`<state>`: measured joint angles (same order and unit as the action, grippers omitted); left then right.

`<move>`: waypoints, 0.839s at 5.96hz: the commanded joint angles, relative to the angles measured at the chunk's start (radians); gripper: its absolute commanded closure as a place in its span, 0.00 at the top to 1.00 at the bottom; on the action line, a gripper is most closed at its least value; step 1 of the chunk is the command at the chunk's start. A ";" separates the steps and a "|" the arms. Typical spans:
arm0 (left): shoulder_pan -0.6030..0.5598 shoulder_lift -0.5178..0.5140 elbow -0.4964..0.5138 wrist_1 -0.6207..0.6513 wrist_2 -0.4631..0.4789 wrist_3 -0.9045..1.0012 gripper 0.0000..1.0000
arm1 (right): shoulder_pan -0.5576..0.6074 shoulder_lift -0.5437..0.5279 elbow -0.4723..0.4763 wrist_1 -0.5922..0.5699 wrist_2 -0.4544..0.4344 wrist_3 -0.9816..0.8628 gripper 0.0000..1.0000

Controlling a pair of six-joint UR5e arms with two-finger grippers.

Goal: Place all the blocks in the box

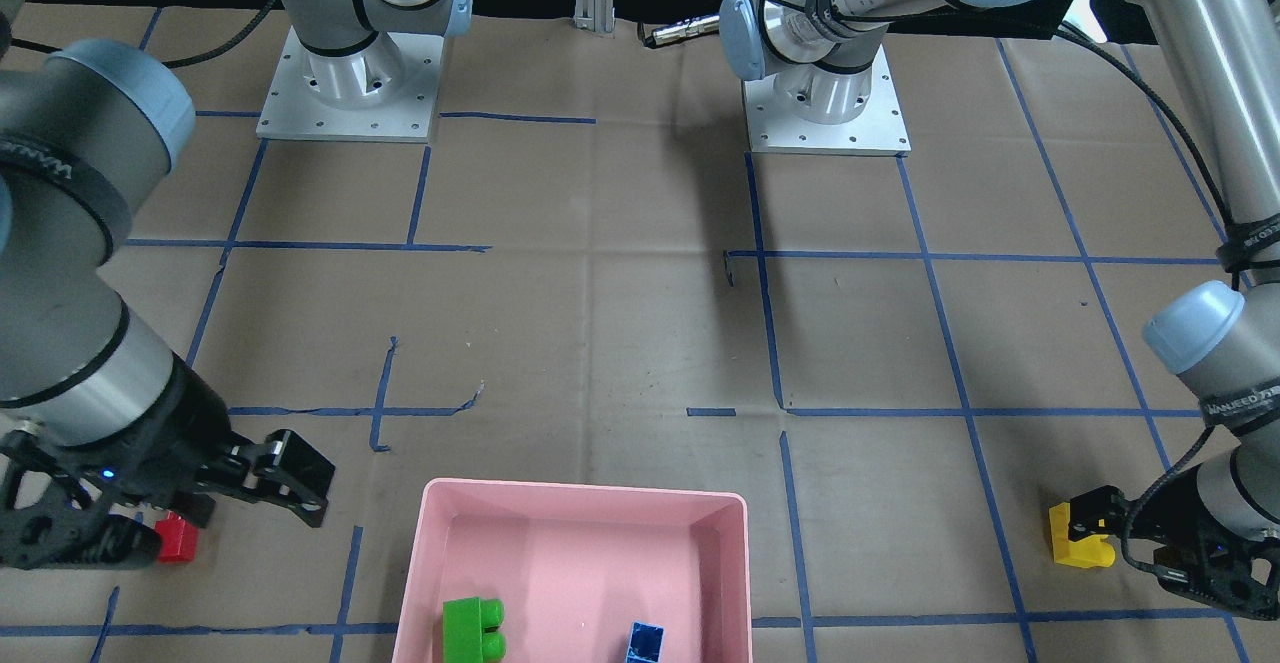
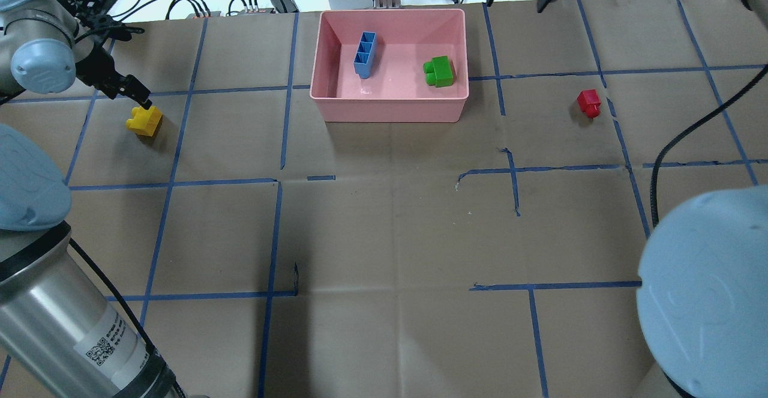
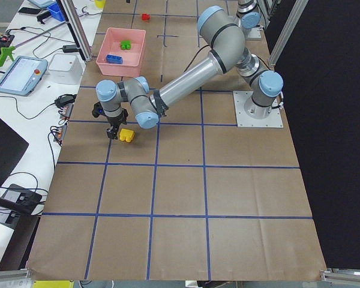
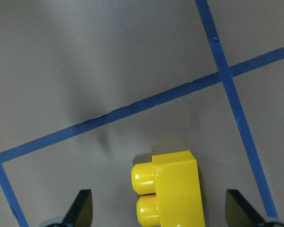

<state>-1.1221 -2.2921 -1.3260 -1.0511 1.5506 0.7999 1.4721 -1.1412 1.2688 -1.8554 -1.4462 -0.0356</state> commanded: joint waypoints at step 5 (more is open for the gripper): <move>0.022 -0.001 -0.068 0.036 0.000 -0.010 0.60 | -0.223 0.087 0.311 -0.309 -0.066 -0.257 0.99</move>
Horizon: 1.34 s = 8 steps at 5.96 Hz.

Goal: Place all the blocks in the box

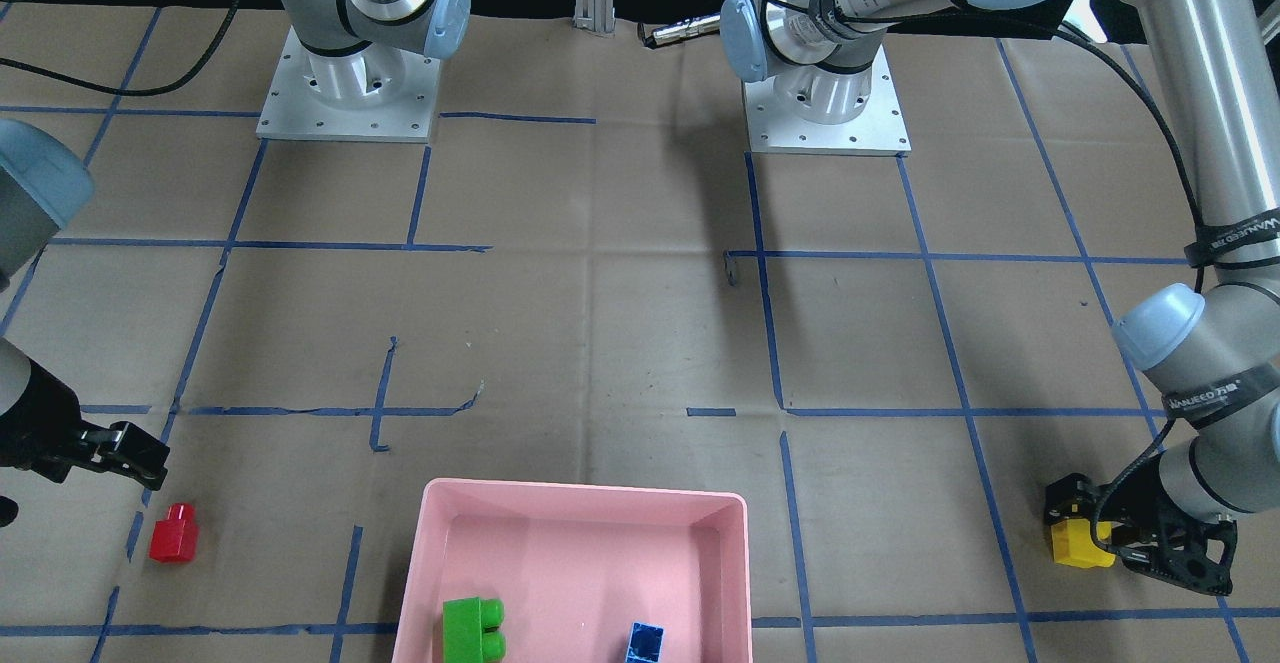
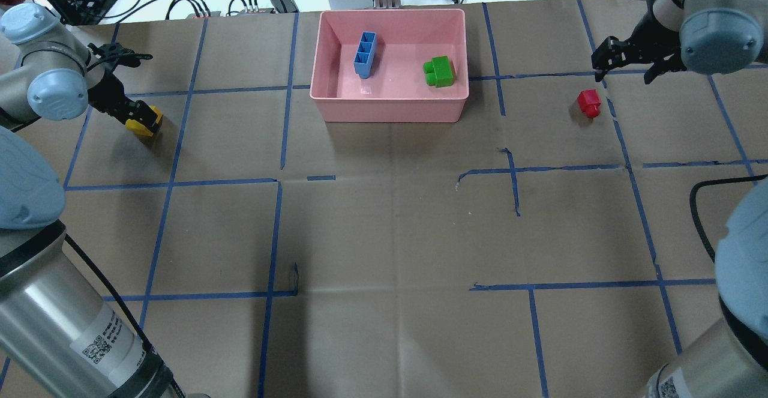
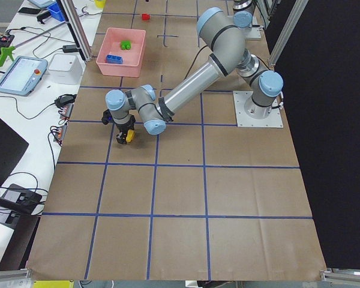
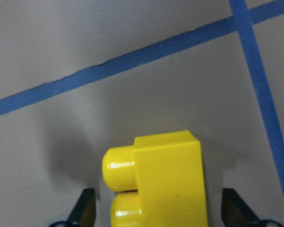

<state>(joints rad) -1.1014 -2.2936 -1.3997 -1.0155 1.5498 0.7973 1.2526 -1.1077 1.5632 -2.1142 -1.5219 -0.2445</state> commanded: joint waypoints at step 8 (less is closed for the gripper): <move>-0.040 0.100 0.100 -0.099 0.001 -0.013 0.00 | 0.022 0.169 0.021 -0.221 0.112 -0.168 0.76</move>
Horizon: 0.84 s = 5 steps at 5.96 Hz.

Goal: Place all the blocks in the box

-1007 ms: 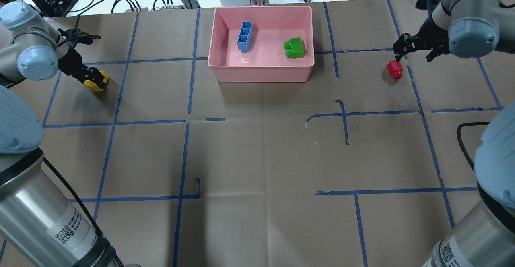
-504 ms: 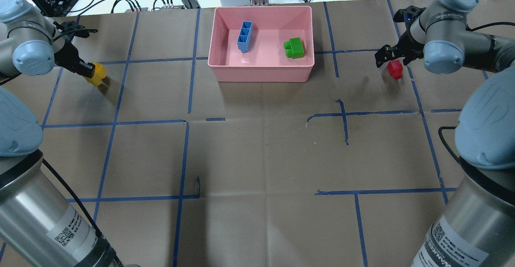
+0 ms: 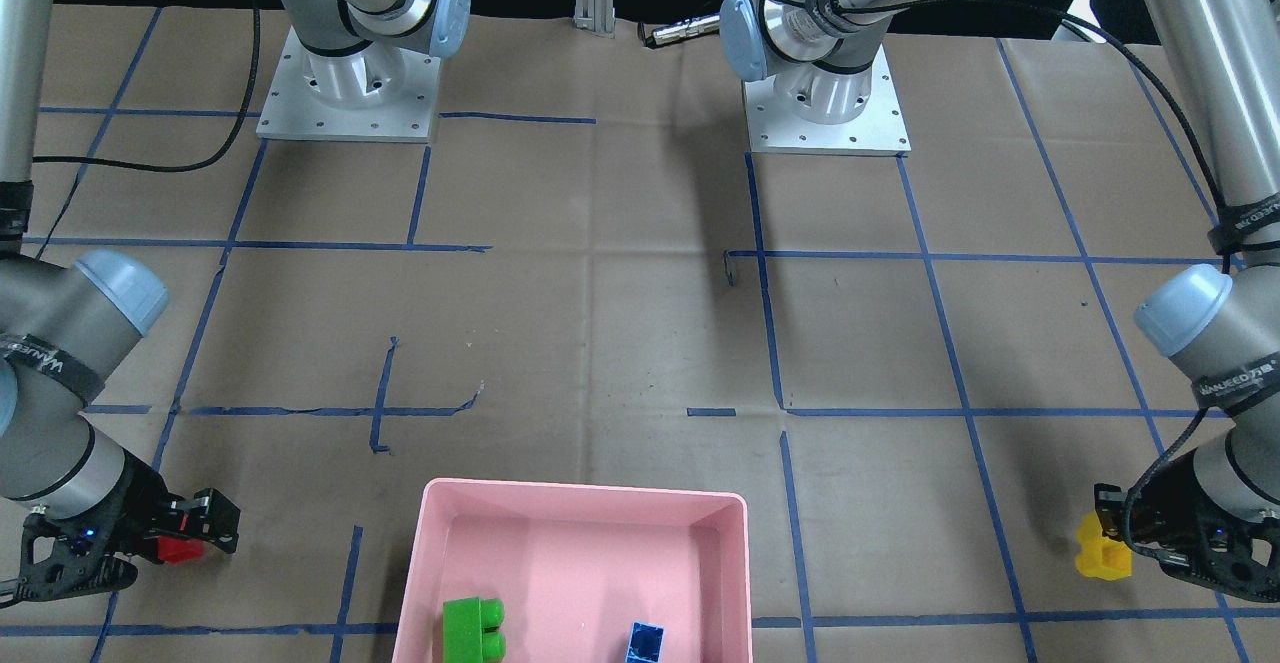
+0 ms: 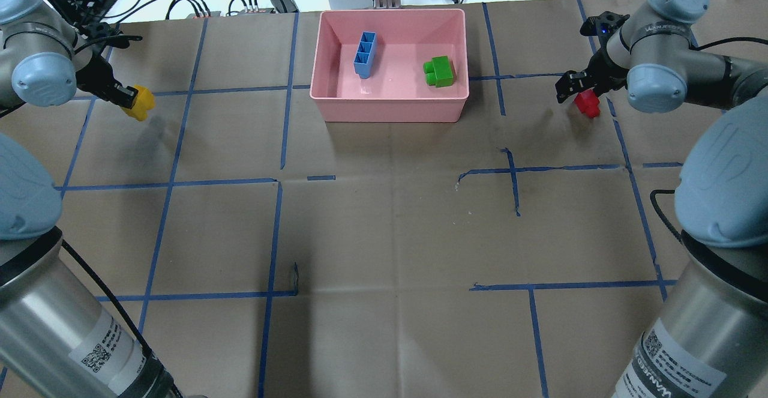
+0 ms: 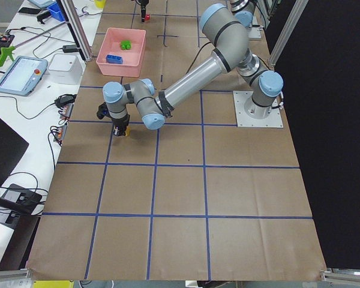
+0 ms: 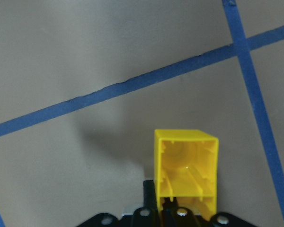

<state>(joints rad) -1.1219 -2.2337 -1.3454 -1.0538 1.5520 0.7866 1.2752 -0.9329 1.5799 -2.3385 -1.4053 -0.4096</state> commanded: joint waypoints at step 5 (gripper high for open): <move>-0.423 0.057 0.336 -0.425 -0.044 -0.647 0.00 | -0.014 -0.067 -0.020 0.204 -0.083 -0.072 0.06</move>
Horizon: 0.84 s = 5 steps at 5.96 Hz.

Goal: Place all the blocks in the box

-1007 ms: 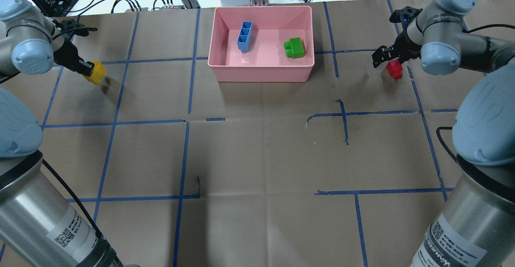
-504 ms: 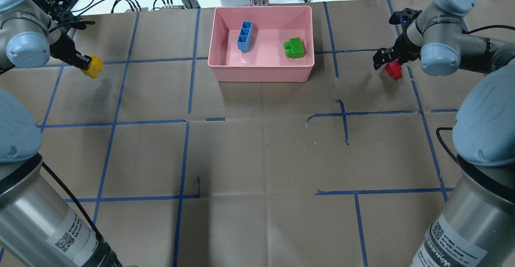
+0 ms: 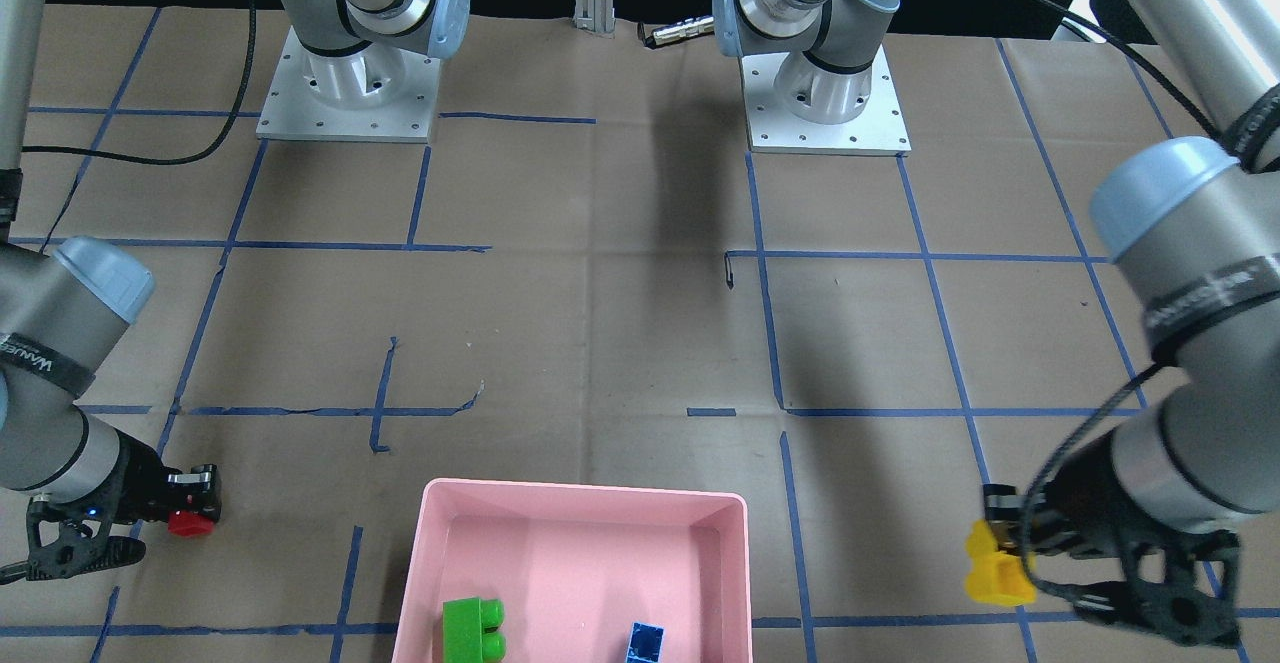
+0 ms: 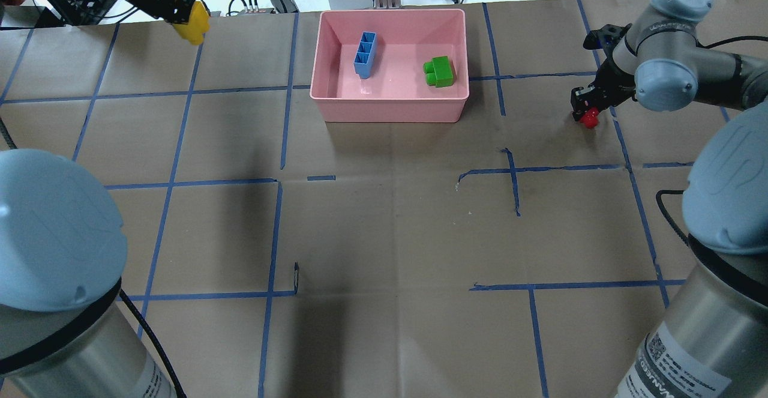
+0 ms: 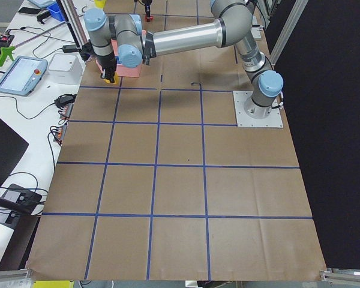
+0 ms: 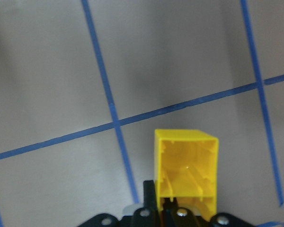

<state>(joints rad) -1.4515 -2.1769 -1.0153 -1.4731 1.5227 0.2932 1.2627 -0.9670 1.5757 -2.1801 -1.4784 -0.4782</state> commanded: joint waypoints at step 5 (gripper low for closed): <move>-0.294 -0.162 -0.002 0.172 -0.052 -0.500 0.12 | 0.010 -0.127 -0.223 0.275 0.007 0.111 0.06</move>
<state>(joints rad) -1.7408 -2.3111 -1.0163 -1.3362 1.4679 -0.1830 1.2671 -1.0875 1.4194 -2.0033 -1.4774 -0.4144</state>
